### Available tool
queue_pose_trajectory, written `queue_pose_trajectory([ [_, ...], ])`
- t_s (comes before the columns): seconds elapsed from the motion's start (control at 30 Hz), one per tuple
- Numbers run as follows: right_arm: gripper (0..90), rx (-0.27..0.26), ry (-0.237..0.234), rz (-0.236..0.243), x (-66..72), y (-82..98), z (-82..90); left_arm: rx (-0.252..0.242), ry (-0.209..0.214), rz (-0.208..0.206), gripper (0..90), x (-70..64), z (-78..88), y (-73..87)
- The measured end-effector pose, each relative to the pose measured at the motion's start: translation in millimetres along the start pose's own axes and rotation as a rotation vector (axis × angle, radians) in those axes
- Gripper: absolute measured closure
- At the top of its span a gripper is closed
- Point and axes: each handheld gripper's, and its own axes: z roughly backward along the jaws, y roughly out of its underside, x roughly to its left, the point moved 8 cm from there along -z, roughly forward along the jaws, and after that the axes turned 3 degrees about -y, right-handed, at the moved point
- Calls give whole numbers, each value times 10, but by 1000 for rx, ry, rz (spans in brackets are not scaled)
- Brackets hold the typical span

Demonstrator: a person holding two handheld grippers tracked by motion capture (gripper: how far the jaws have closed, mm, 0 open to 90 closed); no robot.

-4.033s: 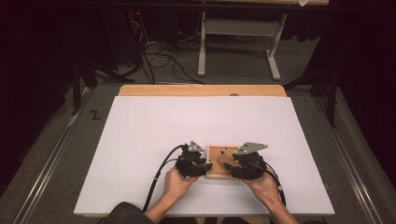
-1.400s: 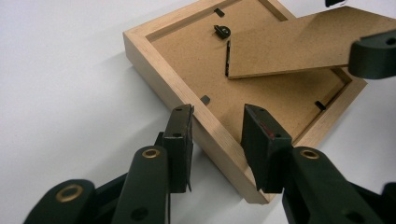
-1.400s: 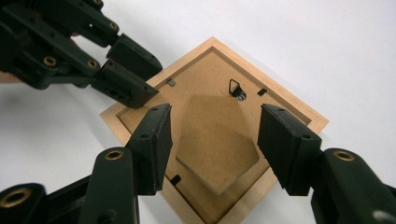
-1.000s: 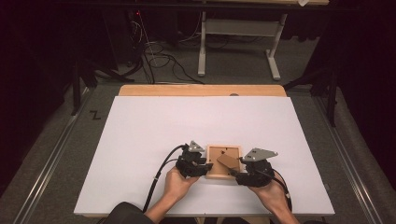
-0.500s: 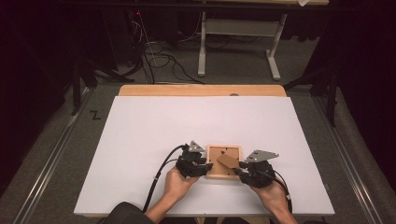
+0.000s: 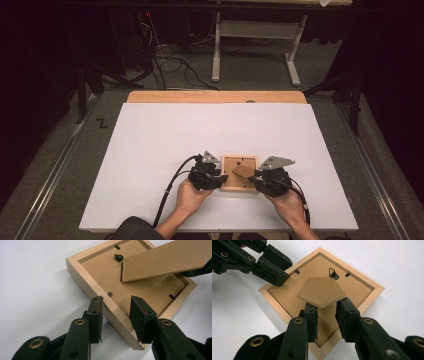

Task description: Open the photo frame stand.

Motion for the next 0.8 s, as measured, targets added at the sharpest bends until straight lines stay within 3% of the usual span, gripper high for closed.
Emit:
queue_pose_trajectory([
  [0.33,665,2,25,-10,-59,61,0,1,3,0,626,-14,0,1],
  [0.57,649,12,69,-79,-190,168,32,4,7,3,626,-15,2,2],
  [0.8,648,26,65,-108,-190,193,-22,7,9,10,626,-24,8,4],
])
